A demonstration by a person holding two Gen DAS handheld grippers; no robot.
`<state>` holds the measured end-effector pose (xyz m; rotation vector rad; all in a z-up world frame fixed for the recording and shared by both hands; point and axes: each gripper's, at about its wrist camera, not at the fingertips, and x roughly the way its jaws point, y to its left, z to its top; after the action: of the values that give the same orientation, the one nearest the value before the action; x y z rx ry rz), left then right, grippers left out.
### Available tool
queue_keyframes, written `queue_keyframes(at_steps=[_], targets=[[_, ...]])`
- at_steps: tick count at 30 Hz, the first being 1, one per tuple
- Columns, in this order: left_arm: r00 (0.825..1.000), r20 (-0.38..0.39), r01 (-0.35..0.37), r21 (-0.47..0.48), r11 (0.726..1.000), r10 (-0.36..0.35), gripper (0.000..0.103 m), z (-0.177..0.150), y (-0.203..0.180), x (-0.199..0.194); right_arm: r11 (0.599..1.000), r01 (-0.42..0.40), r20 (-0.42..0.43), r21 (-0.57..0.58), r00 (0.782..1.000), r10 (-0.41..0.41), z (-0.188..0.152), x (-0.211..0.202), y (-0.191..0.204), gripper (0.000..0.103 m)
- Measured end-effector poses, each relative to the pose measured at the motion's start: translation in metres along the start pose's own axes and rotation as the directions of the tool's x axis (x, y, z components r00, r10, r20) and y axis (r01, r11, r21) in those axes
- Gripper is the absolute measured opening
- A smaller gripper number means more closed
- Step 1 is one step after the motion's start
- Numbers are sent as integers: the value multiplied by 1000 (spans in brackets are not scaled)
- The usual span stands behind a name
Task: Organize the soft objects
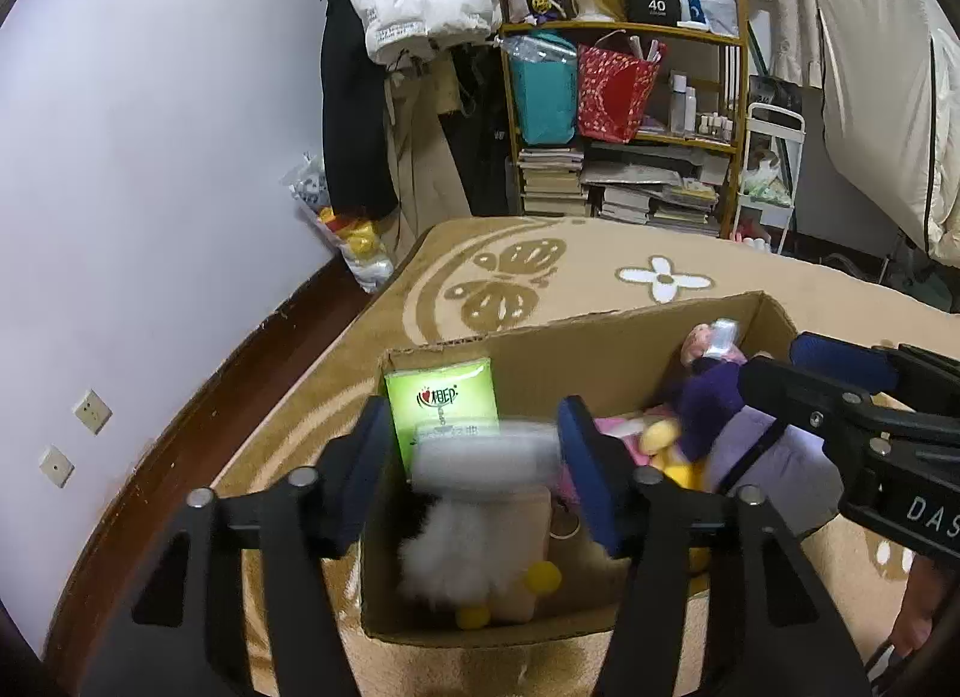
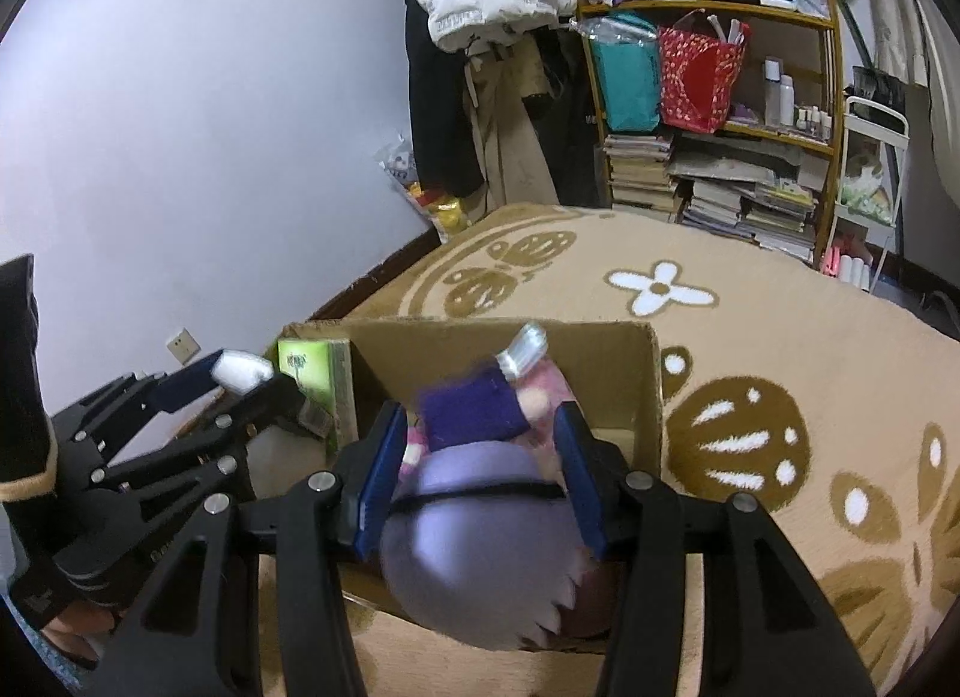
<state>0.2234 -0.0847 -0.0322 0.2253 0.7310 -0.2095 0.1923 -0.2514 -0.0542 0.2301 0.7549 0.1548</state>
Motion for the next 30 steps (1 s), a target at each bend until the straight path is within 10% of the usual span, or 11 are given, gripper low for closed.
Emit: queue_keyframes(at_steps=[12,30], targets=[[997,27,-75,10,997,75,101,-2,6,-21,999,33,37,26,999,-34,2,-17,-1,91],[987,86,-137,-1,991,137,103,0,25,-100,998,57,59,20,997,-58,4,-77,10,103]])
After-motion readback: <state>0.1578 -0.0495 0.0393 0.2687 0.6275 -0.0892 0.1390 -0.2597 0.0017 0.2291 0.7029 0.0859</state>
